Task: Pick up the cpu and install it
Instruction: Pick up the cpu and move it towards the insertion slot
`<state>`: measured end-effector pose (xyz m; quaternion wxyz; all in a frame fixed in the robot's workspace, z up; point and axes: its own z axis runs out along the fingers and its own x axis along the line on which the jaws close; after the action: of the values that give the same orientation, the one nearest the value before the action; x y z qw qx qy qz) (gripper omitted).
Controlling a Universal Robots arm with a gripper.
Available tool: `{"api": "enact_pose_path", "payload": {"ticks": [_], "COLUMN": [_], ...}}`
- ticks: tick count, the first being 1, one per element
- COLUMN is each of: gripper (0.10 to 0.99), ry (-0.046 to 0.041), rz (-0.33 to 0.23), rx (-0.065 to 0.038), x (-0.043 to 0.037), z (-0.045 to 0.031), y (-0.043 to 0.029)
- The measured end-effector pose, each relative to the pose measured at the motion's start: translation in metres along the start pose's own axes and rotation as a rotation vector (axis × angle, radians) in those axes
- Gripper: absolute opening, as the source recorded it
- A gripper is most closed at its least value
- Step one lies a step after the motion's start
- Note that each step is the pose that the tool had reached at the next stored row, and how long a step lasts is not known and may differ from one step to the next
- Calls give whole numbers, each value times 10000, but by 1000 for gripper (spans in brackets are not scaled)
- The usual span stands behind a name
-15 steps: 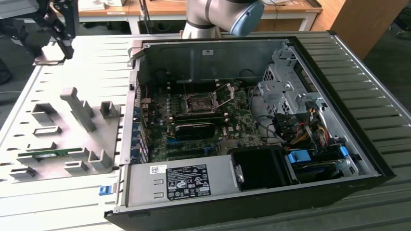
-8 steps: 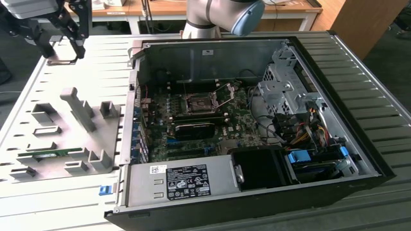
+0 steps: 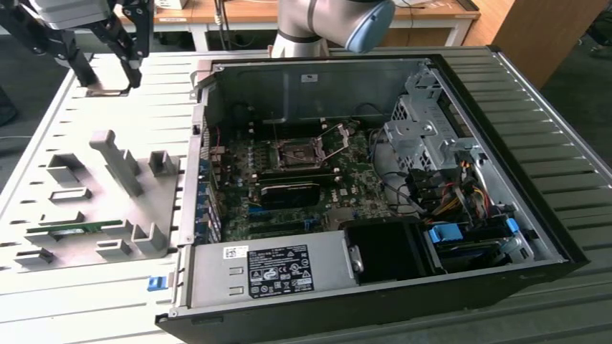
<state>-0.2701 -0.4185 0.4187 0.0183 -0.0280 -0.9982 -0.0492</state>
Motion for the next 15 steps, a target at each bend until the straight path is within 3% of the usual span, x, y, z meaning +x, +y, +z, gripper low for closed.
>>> {"api": "enact_pose_path", "payload": {"ticks": [7,15], "gripper": [541,541], "ry": [0,0], "rz": [0,1], "rx": [0,0], "x": [-142,-369], "z": [9,13], "y": [7,19]}}
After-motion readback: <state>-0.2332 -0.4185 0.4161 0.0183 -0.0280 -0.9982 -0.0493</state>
